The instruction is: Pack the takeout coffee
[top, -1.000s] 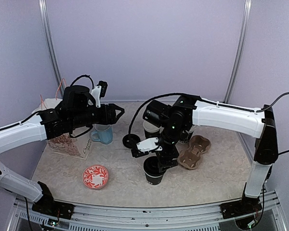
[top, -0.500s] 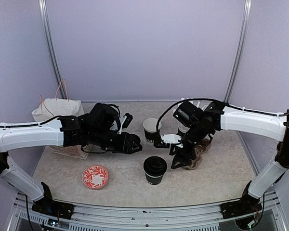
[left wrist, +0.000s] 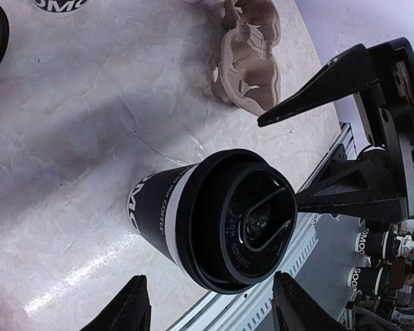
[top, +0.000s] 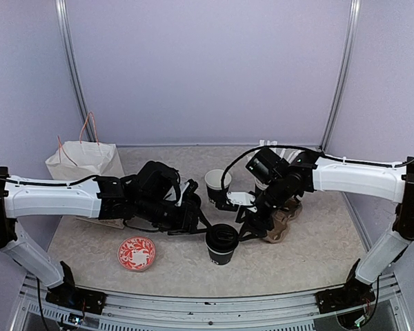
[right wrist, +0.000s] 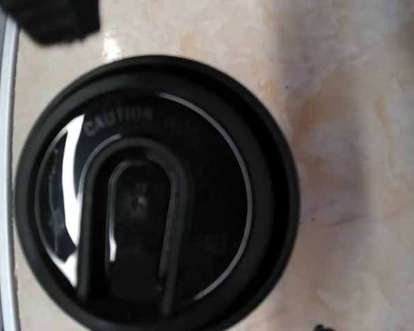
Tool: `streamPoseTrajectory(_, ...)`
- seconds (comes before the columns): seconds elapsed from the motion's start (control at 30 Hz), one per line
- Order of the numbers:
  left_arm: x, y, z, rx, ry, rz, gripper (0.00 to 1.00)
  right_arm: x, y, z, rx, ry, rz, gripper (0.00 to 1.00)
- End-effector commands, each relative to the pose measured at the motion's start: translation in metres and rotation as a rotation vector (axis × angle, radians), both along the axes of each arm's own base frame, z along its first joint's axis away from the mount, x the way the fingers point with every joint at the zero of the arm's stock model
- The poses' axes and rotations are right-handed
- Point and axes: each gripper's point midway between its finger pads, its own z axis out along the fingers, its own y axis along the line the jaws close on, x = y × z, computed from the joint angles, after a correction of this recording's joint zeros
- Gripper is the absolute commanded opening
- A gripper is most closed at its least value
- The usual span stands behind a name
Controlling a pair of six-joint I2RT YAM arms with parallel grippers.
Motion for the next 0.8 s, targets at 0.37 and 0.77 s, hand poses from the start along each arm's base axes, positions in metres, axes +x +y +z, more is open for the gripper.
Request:
streamPoseTrajectory(0.37, 0.001, -0.011, -0.04, 0.051, 0.031, -0.025, 0.49, 0.001, 0.015, -0.002, 0.021, 0.032, 0.012, 0.61)
streamPoseTrajectory(0.77, -0.006, 0.004, -0.064, 0.128, 0.069, -0.033, 0.35, -0.001, 0.005, 0.016, 0.072, 0.068, -0.012, 0.66)
